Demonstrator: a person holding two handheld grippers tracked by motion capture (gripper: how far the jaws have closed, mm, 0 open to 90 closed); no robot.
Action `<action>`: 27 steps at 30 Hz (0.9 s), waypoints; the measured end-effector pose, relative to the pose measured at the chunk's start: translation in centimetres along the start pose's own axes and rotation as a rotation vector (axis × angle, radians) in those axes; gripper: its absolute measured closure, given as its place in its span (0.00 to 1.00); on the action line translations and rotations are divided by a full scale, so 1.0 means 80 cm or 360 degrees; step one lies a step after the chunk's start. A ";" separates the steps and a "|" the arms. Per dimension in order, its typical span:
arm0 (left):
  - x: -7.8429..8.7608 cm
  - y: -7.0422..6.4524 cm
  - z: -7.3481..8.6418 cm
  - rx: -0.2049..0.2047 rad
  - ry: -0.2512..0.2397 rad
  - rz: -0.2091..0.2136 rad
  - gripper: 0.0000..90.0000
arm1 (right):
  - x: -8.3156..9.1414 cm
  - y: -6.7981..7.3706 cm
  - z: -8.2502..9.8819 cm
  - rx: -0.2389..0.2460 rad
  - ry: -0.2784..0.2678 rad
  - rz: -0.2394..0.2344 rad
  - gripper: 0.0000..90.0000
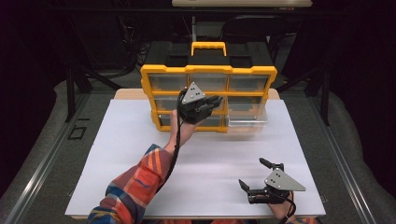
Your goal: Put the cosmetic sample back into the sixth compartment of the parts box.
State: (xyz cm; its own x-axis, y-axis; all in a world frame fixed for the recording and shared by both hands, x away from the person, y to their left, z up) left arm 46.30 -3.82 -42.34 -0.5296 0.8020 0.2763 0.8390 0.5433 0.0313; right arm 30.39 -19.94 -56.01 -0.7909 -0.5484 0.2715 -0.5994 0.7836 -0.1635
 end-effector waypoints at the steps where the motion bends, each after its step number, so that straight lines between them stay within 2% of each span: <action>1: -0.001 -0.001 -0.002 -0.0005 -0.0004 0.0002 0.90 | 0.000 0.000 0.000 0.0000 -0.0001 0.0001 0.00; 12: -0.010 -0.012 -0.016 -0.0024 -0.0020 0.0032 0.90 | 0.000 0.000 0.000 -0.0001 -0.0001 -0.0002 0.00; 27: -0.028 -0.032 -0.026 -0.0043 -0.0024 0.0098 0.90 | 0.001 0.000 0.000 -0.0002 -0.0004 -0.0001 0.00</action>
State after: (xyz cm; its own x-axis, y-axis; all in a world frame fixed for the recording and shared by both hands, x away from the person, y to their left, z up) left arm 45.60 -7.49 -41.08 -0.4786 0.8375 0.2637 0.8729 0.4862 0.0405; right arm 30.38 -19.98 -55.99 -0.7908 -0.5495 0.2695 -0.5998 0.7836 -0.1622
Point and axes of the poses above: each handheld gripper's, and its own axes: x roughly backward along the jaws, z roughly out of its underside, y roughly to its left, the point moved 8 cm from there along -x, roughly forward along the jaws, and after that the axes turned 2 degrees about z, right-handed, at the moved point
